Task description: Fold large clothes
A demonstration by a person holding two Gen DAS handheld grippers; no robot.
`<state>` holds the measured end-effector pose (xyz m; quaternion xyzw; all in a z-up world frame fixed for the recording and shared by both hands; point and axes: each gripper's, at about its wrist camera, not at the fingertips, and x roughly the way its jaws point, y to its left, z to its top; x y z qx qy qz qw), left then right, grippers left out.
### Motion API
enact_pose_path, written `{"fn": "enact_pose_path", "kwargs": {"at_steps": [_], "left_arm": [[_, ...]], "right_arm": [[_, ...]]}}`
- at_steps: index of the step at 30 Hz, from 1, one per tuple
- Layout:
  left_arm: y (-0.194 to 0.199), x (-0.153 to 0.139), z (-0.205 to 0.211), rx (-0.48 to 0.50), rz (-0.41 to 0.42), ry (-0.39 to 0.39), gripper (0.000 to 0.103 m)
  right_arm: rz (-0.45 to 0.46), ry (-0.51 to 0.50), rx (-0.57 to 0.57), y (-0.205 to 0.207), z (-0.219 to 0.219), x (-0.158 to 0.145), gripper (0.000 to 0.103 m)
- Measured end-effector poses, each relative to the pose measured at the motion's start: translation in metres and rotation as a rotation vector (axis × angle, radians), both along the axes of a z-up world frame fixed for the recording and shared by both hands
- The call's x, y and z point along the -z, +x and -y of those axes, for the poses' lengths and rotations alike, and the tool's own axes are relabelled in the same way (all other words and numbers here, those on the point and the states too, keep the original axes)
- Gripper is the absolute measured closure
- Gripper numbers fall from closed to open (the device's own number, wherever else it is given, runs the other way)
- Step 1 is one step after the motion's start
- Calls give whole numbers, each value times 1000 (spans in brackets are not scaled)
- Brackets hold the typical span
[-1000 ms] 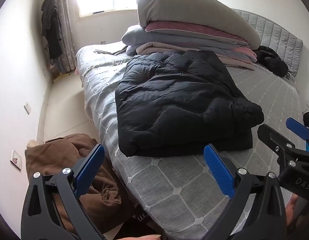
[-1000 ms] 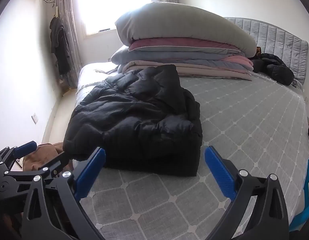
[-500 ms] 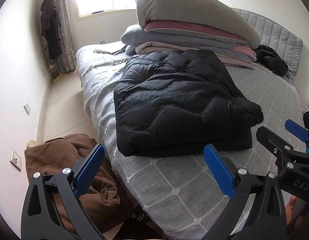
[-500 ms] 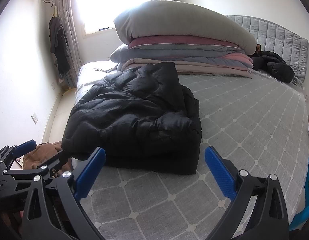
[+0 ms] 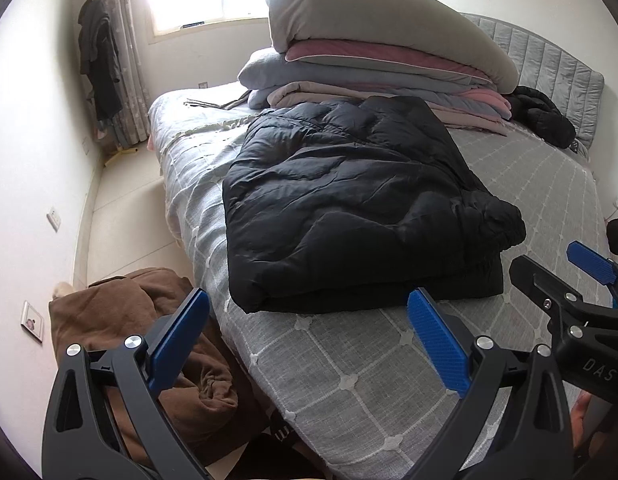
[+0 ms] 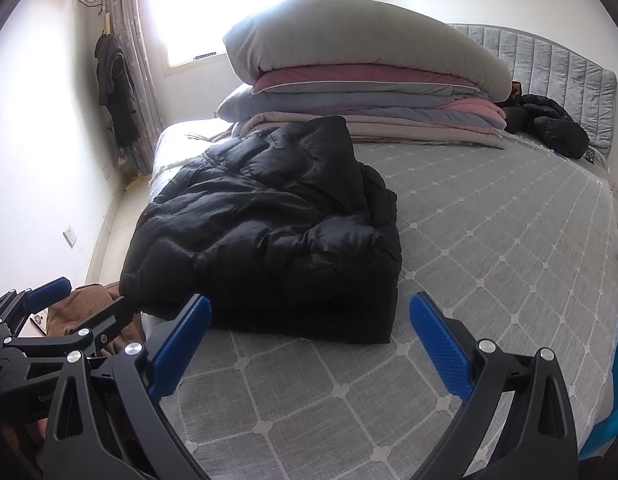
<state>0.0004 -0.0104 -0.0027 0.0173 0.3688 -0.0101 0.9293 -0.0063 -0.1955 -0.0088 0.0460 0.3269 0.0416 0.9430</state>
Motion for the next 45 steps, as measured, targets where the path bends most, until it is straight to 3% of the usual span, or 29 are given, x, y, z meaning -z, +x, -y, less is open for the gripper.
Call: {"fn": "enact_pose_path", "kwargs": {"at_steps": [3,6,12,17,18,23,25,27,28,31,32,34,39,41,43,45], "left_arm": [[1,0,-1,7,-5,-6,7],[3,7,4,22,-39,-28,7],[1,29,49,192,-132,-81,7],[5,56,90,237,-223,-133,7],[5,62,103,240,-234,-139,7],[1,98,170,221,-269,-161,7],[-3,112,195,149,-260,-63,7],[-3,118,219,124,-275,97,7],[-1,118,223,99,-285,100,7],[8,115,227,2,-294,5,7],[8,119,231,-9,-291,27,7],[7,127,240,-11,-282,99,7],[11,130,244,-10,-295,66,7],[16,122,235,-10,-301,69,7],[17,121,235,-10,-301,70,7],[17,121,234,-10,-301,69,7]], "right_arm": [[-12,16,-13,2,5,2,7],[-57,101,-45,8,27,8,7],[-262,474,66,29,139,48,7],[-448,818,34,68,200,87,7],[-467,839,38,73,207,91,7],[-442,842,29,74,229,89,7],[-448,831,35,73,237,95,7],[-462,808,33,74,247,101,7],[-466,807,32,77,253,106,7],[-492,833,43,86,265,119,7],[-501,833,46,88,267,121,7],[-515,780,50,89,270,121,7],[-516,520,13,106,266,100,7],[-483,479,-12,113,269,91,7],[-486,585,-93,128,268,95,7],[-549,741,-190,146,260,105,7]]}}
